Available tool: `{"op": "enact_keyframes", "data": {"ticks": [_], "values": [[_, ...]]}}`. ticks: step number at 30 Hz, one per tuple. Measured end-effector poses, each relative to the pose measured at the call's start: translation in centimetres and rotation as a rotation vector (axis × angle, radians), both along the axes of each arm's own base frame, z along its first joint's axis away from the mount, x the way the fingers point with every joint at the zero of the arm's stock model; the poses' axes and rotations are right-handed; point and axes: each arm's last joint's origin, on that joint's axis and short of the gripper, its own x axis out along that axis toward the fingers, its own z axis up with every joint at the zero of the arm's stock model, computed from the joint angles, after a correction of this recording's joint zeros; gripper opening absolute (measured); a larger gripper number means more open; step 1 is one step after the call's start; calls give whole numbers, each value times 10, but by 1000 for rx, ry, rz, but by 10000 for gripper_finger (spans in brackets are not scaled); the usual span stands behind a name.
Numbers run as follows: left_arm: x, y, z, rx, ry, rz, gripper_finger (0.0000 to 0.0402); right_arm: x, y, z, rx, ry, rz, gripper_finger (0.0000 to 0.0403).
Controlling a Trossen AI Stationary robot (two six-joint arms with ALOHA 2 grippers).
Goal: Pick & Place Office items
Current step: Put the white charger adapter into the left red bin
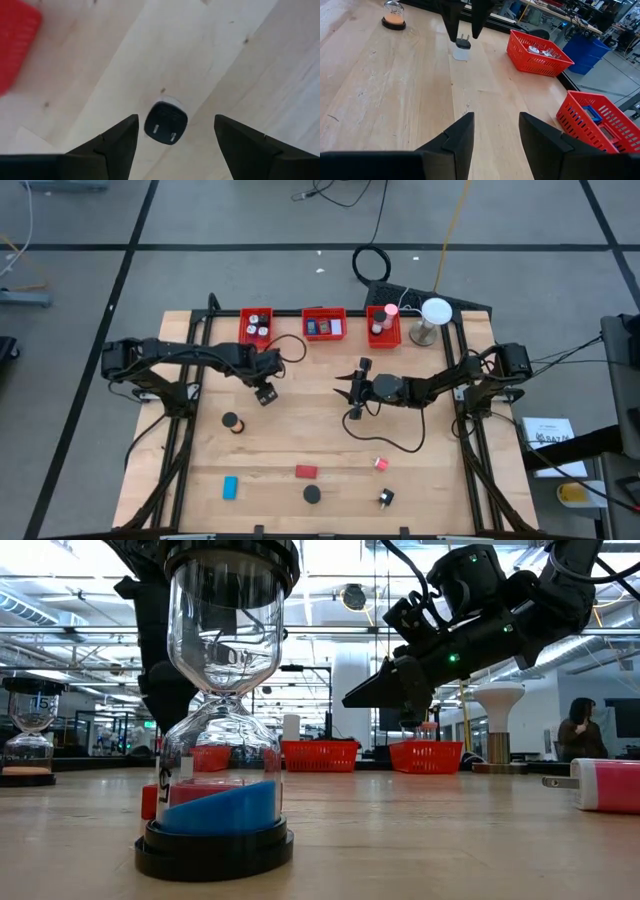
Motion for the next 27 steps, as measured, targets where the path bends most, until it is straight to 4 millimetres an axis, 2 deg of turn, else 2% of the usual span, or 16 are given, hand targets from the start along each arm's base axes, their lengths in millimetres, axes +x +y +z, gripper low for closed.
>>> {"op": "enact_keyframes", "data": {"ticks": [5, 11, 15, 22, 25, 27], "values": [[0, 0, -1, 57, 17, -58, 259, 0, 0, 0, 0, 0, 0, 146], [-11, 0, -18, 55, 56, -73, 243, 0, 0, 0, 0, 0, 0, 146], [-11, -1, -23, 53, 33, -64, 216, 0, 0, 0, 0, 0, 0, 146], [-9, 0, -25, 68, -7, -86, 139, 0, 0, 0, 0, 0, 0, 142], [-8, 1, -22, 64, 3, -79, 132, 0, 0, 0, 0, 0, 0, 142], [-9, 6, -12, 62, -5, -43, 132, 0, 0, 0, 0, 0, 0, 142]]}}
